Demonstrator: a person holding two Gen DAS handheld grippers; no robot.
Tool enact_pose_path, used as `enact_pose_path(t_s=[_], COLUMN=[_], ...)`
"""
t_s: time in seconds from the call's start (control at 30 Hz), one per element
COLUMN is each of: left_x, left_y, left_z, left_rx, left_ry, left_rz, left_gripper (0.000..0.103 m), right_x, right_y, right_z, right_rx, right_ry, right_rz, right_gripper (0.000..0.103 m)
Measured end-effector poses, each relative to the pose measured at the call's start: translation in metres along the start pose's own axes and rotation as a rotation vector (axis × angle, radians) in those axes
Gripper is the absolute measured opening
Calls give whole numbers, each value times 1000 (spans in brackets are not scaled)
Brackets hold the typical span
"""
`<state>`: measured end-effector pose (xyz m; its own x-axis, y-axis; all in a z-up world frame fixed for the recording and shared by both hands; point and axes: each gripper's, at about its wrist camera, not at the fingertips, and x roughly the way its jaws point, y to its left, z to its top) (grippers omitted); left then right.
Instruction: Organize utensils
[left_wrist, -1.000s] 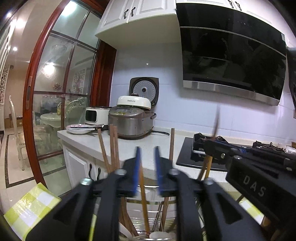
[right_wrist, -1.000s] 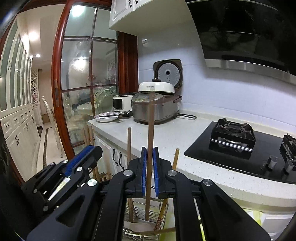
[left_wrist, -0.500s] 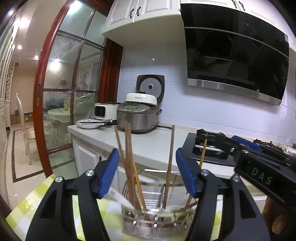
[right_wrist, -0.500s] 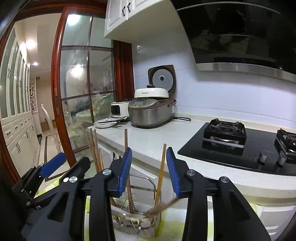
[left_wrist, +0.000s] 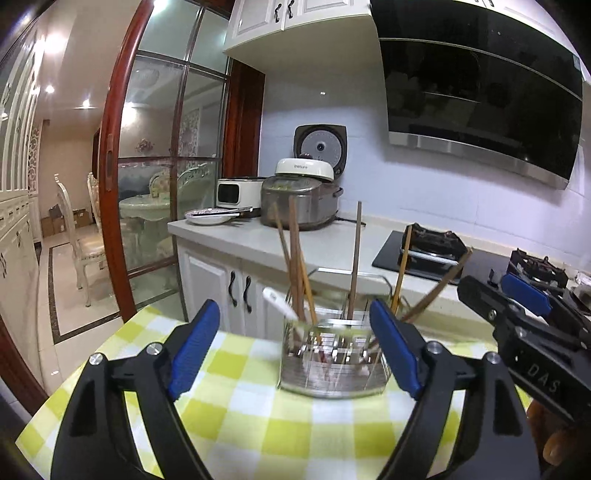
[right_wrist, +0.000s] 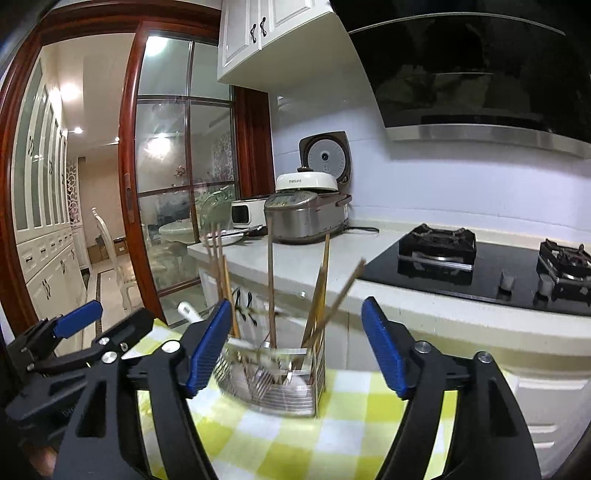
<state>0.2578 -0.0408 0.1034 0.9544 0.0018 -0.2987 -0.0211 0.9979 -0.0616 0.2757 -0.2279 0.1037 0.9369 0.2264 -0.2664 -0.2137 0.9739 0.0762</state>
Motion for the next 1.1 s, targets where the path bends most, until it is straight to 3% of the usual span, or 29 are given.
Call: enact_pose_path(t_s=[0.2, 0.43, 1.1], left_x=[-25, -38, -42], left_y=[11, 17, 2], left_z=[-16, -26, -39], left_rx=[-22, -16, 29], left_ry=[30, 70, 105], left_rz=[3, -6, -23], left_gripper=[88, 95, 98], right_x=[-22, -24, -40], right_y=[3, 1, -14], right_z=[-24, -45, -52], right_rx=[-1, -9, -4], right_ry=[24, 119, 111], right_rz=[-15, -20, -39], right_gripper=[84, 85, 85])
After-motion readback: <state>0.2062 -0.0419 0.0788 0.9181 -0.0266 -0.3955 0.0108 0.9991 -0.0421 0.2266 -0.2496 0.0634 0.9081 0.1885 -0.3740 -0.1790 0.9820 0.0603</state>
